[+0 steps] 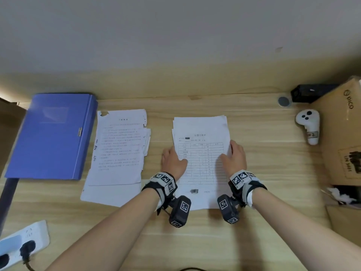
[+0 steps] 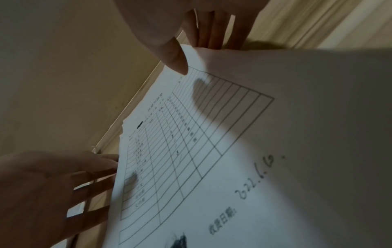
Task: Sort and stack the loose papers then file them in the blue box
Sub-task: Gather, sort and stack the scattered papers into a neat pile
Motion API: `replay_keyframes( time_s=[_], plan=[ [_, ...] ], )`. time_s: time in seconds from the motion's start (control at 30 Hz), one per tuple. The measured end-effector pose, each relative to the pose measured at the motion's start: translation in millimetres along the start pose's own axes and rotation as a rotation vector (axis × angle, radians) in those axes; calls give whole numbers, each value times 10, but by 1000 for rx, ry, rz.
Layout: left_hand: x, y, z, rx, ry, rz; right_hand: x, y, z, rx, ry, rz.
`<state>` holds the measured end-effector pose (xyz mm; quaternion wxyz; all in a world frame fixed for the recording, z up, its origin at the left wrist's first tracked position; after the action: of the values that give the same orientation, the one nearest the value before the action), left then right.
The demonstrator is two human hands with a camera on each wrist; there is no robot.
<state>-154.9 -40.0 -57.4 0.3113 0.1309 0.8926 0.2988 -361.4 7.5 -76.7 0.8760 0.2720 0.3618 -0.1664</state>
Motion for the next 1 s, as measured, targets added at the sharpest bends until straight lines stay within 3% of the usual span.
replay_keyframes(
  time_s=[0.37, 0.6, 0.8, 1.0],
  plan=[
    [-257, 94, -127, 84, 70, 92, -116, 7, -76, 55, 60, -77],
    [-1214, 37, 310, 180, 84, -142, 144, 169, 352, -94, 89, -190],
    [-2153, -189, 1036, 122, -14, -265, 877, 380, 1207, -88, -105, 28],
    [-2424, -171, 1584, 126, -142, -87, 1580, 426, 1943, -27, 45, 215]
  ],
)
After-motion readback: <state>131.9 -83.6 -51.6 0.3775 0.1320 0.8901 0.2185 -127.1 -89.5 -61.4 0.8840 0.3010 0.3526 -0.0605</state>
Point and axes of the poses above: each hand's wrist, its own y-axis away from the middle knuckle, its own x-axis out of the palm, z = x × y, the point moved 1 cm from there along -y, towards the middle knuckle, and after that the axes turned 6 degrees about y, right-handed, at the moved point
